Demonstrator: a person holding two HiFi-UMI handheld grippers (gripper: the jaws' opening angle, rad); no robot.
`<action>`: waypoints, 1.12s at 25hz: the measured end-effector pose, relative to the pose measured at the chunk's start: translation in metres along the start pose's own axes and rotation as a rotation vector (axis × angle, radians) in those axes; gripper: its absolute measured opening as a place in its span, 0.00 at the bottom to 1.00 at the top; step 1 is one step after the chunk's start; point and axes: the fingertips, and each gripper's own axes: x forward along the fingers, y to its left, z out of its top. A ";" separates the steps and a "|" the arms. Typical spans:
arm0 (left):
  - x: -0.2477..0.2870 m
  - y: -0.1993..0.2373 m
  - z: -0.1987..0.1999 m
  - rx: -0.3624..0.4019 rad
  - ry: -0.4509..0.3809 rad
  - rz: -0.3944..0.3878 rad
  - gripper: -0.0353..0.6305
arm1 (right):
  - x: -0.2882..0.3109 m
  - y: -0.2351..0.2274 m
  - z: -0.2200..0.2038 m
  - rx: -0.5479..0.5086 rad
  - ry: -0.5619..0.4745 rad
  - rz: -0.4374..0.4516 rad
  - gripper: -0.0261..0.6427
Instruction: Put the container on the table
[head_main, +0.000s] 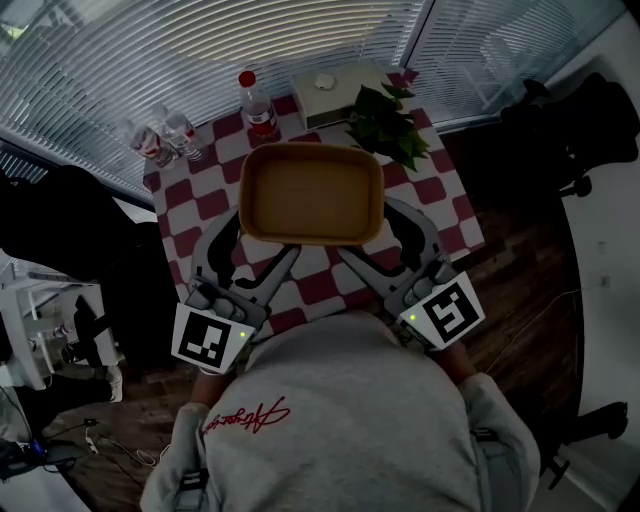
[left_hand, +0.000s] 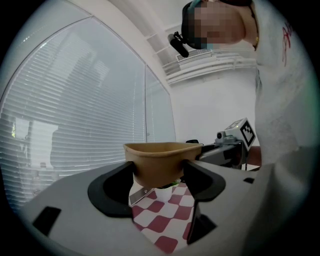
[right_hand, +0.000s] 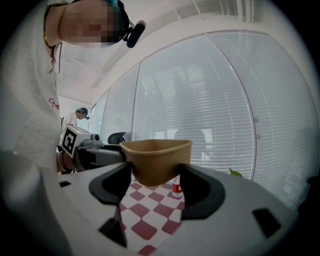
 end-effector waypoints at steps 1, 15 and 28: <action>0.002 0.002 -0.001 -0.002 0.000 -0.002 0.53 | 0.002 -0.001 0.000 0.001 0.001 -0.001 0.50; 0.008 0.007 -0.005 -0.018 0.019 0.034 0.53 | 0.011 -0.009 0.006 -0.023 -0.038 0.046 0.50; 0.014 0.000 -0.001 -0.009 0.024 0.166 0.53 | 0.011 -0.023 0.000 -0.035 0.016 0.175 0.50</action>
